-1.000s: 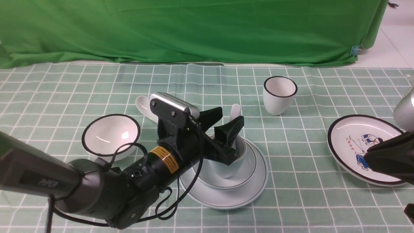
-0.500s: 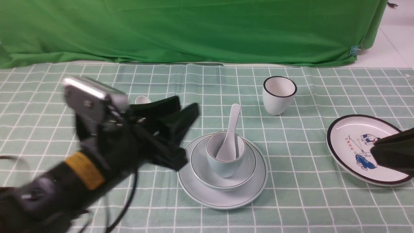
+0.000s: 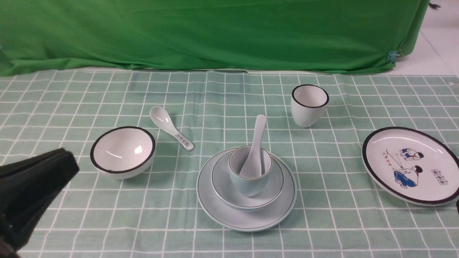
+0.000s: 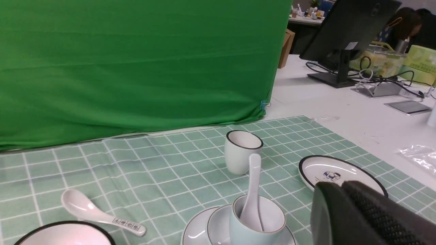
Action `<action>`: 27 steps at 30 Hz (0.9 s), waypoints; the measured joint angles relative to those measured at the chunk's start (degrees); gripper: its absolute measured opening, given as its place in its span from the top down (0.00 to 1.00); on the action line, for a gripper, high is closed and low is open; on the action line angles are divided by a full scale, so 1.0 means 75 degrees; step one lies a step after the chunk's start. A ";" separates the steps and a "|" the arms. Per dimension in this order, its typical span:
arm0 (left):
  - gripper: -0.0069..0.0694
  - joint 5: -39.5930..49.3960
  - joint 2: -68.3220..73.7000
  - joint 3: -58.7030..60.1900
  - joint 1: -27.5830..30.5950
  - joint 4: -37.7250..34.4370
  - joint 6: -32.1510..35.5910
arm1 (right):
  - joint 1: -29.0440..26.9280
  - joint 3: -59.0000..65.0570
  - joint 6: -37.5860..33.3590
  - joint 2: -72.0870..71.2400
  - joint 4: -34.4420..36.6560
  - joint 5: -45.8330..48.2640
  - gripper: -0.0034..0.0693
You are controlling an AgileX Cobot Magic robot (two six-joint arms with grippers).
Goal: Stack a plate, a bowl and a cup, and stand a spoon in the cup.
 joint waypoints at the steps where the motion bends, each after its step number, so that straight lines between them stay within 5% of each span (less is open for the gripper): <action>1: 0.90 0.0151 -0.0118 0.0000 0.0000 0.0006 0.0000 | 0.0000 0.0098 0.0136 -0.0053 0.0000 -0.0096 0.86; 20: 0.89 0.0427 -0.0233 0.0000 0.0000 0.0056 0.0000 | -0.0178 0.0223 0.0340 -0.0132 0.0001 -0.0426 0.79; 24: 0.89 0.0429 -0.0233 0.0000 0.0000 0.0056 0.0000 | -0.1531 0.0398 0.0124 -0.0416 0.0160 -0.0637 0.88; 27: 0.89 0.0435 -0.0233 0.0000 0.0000 0.0056 0.0000 | -0.3033 0.1266 -0.1450 -0.1063 0.0875 -0.1227 0.93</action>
